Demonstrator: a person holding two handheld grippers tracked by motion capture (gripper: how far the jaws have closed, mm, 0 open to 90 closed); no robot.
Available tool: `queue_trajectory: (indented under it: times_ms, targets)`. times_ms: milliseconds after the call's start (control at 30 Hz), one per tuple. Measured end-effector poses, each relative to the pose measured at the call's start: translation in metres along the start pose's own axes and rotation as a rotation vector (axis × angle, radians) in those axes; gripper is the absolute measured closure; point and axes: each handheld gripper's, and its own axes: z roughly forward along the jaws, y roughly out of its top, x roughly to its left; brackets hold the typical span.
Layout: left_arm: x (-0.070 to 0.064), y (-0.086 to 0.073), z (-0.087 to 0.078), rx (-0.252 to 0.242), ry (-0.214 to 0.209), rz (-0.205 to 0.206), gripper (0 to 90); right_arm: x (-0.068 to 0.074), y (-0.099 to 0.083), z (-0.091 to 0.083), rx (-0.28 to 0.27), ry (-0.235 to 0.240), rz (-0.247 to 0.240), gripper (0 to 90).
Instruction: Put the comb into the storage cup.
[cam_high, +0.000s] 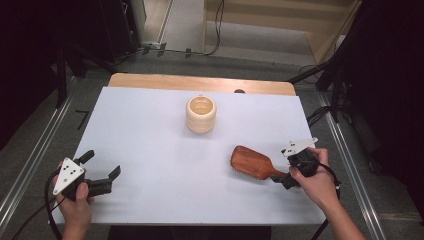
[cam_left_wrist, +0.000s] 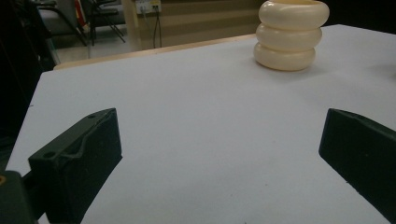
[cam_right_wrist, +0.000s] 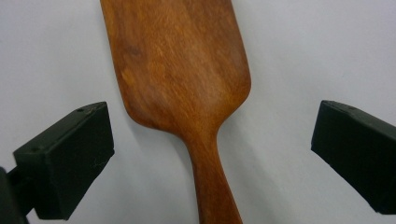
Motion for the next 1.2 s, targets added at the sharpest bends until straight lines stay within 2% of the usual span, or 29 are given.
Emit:
queue_trajectory:
  times_ms: [167, 333, 367, 433, 533, 733, 833, 867, 900, 933, 1067, 1100, 1200]
  targets:
    - [0.0, 0.0, 0.0, 0.001, -0.004, 0.004, 0.0, -0.002, -0.001, 0.006, 0.051, 0.026, -0.01, 0.0]
    - [0.0, 0.0, 0.0, 0.003, -0.005, 0.007, 0.0, -0.002, -0.001, 0.011, 0.08, 0.03, -0.018, 0.1]
    - [0.0, 0.0, 0.0, 0.005, -0.006, 0.008, 0.0, -0.003, -0.002, 0.013, 0.091, 0.034, -0.03, 4.9]
    - [0.0, 0.0, 0.0, 0.005, -0.008, 0.012, 0.0, -0.004, -0.002, 0.014, 0.094, 0.036, -0.029, 5.0]
    - [0.0, 0.0, 0.0, 0.006, -0.01, 0.013, 0.0, -0.004, -0.003, 0.017, 0.112, 0.033, -0.034, 11.7]
    - [0.0, 0.0, 0.0, 0.003, -0.01, 0.008, 0.0, -0.002, -0.002, 0.023, 0.141, 0.032, -0.035, 18.4]
    - [0.0, 0.0, 0.0, 0.002, -0.01, 0.007, 0.0, 0.0, -0.003, 0.027, 0.143, 0.043, -0.027, 29.1]
    - [0.0, 0.0, 0.0, 0.003, -0.01, 0.009, 0.0, 0.0, -0.003, 0.03, 0.147, 0.057, -0.029, 35.8]
    - [0.0, 0.0, 0.0, 0.002, -0.009, 0.008, 0.0, 0.0, -0.003, 0.03, 0.147, 0.057, -0.029, 35.8]
    - [0.0, 0.0, 0.0, 0.004, -0.007, 0.008, 0.0, 0.001, -0.004, 0.032, 0.152, 0.062, -0.044, 42.2]
    - [0.0, 0.0, 0.0, 0.005, -0.008, 0.011, 0.0, 0.003, -0.003, 0.034, 0.148, 0.055, -0.064, 43.4]
    - [0.0, 0.0, 0.0, 0.005, -0.008, 0.011, 0.0, 0.003, -0.003, 0.034, 0.148, 0.055, -0.084, 44.4]
    - [-0.001, 0.0, 0.001, 0.006, -0.008, 0.011, 0.0, 0.003, -0.003, 0.035, 0.146, 0.065, -0.09, 45.7]
